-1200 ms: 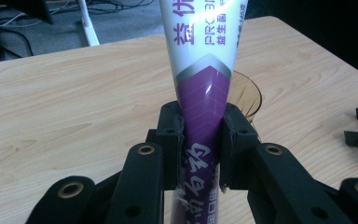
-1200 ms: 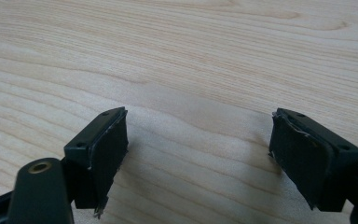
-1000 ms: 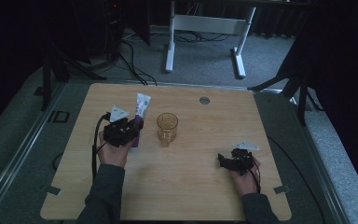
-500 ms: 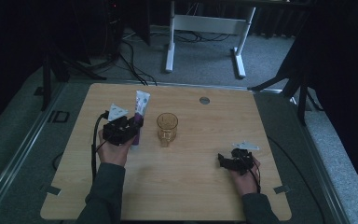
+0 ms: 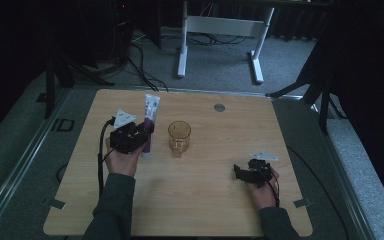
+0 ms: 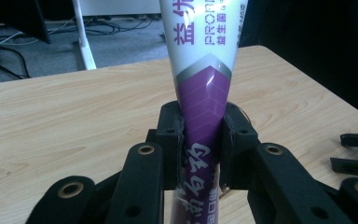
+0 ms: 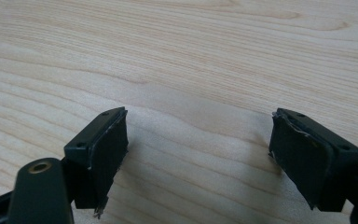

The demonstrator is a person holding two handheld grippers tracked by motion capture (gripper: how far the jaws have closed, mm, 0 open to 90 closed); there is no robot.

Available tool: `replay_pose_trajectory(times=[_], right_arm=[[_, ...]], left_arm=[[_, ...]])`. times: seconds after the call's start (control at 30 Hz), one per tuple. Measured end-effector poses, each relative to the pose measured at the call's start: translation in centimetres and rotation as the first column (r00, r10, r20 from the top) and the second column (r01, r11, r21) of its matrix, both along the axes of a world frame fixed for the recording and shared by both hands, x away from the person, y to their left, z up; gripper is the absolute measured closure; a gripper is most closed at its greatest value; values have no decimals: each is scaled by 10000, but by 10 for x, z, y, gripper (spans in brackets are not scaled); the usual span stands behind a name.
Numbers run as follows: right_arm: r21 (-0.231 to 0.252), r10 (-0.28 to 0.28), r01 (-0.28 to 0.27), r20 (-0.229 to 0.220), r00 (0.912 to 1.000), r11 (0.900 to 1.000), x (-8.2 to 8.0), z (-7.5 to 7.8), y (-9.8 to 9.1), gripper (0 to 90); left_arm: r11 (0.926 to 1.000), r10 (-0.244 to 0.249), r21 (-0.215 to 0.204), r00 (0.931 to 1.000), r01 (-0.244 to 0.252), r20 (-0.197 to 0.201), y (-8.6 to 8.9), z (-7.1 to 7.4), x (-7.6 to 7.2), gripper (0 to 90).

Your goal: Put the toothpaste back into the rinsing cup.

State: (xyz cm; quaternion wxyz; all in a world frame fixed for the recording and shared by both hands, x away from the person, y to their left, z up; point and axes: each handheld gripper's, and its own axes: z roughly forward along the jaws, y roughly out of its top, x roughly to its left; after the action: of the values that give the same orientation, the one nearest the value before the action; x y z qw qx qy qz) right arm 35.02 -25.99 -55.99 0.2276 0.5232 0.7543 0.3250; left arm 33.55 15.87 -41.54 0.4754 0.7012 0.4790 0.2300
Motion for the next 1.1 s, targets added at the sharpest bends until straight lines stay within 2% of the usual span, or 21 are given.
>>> replay_pose_trajectory(times=[0.77, 1.1], right_arm=[[4, -5, 5, 10, 10000, 10000, 0, 0, 0, 192], [3, -2, 2, 3, 10000, 10000, 0, 0, 0, 192]], left_arm=[[9999, 26, -171, 9996, -21, 291, -3, 1, 5, 727], [9988, 69, -487, 9991, -49, 420, -1, 4, 8, 727]])
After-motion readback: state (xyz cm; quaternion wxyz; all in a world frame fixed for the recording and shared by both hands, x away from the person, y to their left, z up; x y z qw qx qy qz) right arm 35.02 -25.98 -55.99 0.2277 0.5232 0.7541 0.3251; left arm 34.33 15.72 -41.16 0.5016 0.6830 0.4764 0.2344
